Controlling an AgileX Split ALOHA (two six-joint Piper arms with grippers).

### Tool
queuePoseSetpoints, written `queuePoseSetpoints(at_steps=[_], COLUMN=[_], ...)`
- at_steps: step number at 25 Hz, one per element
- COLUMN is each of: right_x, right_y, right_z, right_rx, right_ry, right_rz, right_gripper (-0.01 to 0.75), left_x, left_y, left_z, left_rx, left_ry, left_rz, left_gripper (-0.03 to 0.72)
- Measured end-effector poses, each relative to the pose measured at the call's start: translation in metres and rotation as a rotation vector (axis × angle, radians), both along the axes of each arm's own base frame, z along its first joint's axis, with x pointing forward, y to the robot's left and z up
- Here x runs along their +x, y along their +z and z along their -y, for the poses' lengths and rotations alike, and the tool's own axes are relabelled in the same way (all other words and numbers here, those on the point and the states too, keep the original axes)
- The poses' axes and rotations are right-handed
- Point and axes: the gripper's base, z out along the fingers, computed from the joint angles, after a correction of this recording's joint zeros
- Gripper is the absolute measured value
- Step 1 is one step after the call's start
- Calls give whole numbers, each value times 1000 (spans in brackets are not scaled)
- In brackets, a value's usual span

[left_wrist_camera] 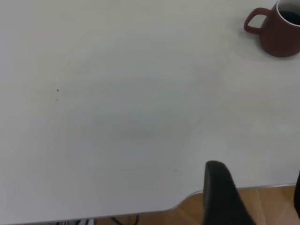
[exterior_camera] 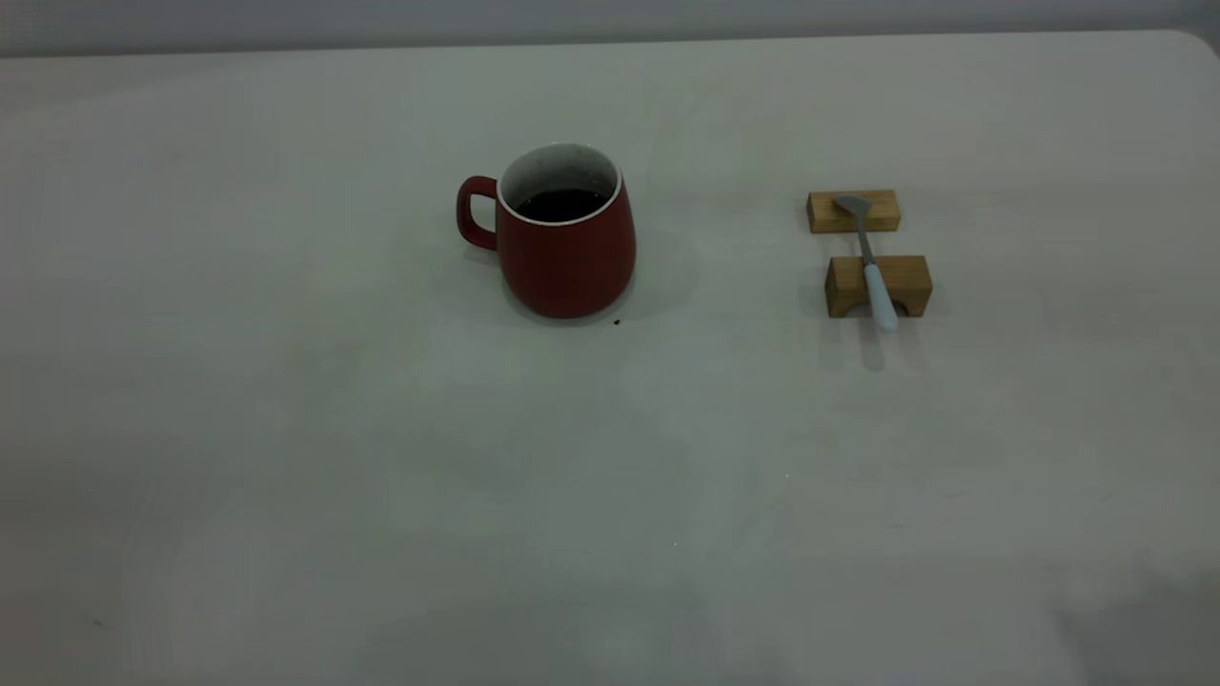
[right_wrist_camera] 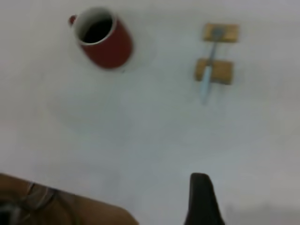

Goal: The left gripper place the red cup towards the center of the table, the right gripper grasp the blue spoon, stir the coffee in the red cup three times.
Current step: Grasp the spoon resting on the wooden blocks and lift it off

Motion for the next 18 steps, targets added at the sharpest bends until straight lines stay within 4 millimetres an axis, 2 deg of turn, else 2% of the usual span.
queuePoseSetpoints(at_steps=[3, 8, 12, 18], right_x=[39, 98, 127, 170], right_y=[-9, -46, -81, -129], right_z=[-7, -15, -33, -74], right_rx=[46, 114, 85, 62], right_ry=[24, 16, 65, 109], right_rz=[-79, -257, -360, -499], right_gripper=[567, 567, 568, 568], left_x=[0, 0, 0, 0], left_y=[0, 0, 0, 0], left_z=[0, 0, 0, 0], left_rx=[0, 0, 0, 0], left_ry=[0, 0, 0, 0], left_rz=[0, 0, 0, 0], left_gripper=[446, 446, 446, 446])
